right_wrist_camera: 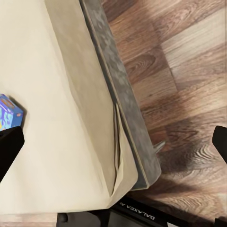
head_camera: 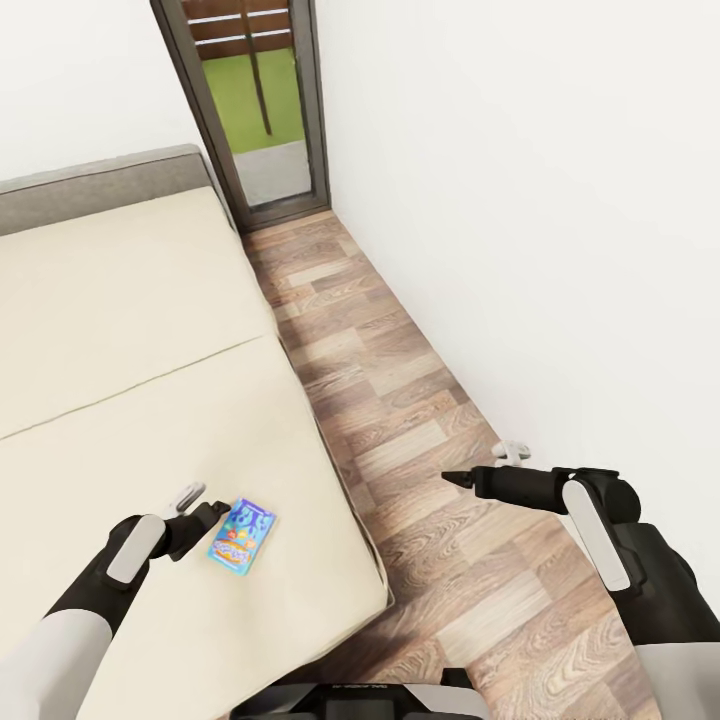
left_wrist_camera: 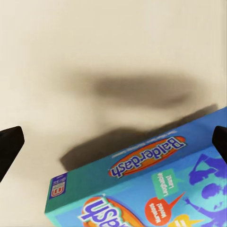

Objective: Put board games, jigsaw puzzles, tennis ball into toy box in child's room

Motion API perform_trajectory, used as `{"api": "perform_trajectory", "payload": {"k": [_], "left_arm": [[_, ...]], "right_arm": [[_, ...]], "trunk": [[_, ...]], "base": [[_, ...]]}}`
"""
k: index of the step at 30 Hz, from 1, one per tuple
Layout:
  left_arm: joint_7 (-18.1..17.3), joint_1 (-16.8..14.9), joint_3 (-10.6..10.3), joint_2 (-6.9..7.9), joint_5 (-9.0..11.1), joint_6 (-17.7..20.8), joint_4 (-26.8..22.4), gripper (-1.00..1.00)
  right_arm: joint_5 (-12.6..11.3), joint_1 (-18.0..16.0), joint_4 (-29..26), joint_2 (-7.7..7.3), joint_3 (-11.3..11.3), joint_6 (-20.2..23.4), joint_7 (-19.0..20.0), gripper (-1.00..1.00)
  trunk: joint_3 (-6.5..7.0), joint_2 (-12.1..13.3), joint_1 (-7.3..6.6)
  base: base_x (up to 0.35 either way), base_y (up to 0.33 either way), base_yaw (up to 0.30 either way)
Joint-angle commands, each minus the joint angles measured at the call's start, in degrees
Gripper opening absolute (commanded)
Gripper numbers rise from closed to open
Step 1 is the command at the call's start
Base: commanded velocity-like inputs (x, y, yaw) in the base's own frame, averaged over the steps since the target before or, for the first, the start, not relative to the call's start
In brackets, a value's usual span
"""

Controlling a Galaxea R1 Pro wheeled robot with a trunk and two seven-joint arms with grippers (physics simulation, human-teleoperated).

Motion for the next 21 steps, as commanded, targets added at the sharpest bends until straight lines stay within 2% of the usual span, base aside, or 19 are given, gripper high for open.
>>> {"api": "perform_trajectory", "payload": {"k": [1, 21], "left_arm": [[0.48, 0.0, 0.07, -0.01, 0.61, 0.22, -0.09, 1.0], [0.35, 0.05, 0.07, -0.03, 0.54, 0.22, -0.04, 1.0]], "right_arm": [[0.61, -0.04, -0.03, -0.04, 0.02, 0.12, 0.58, 1.0], [0.61, -0.04, -0.03, -0.03, 0.01, 0.12, 0.58, 1.0]], "trunk": [[-0.04, -0.03, 0.01], [-0.04, -0.03, 0.01]], "base": [[0.0, 0.0, -0.049], [0.0, 0.0, -0.014]]}}
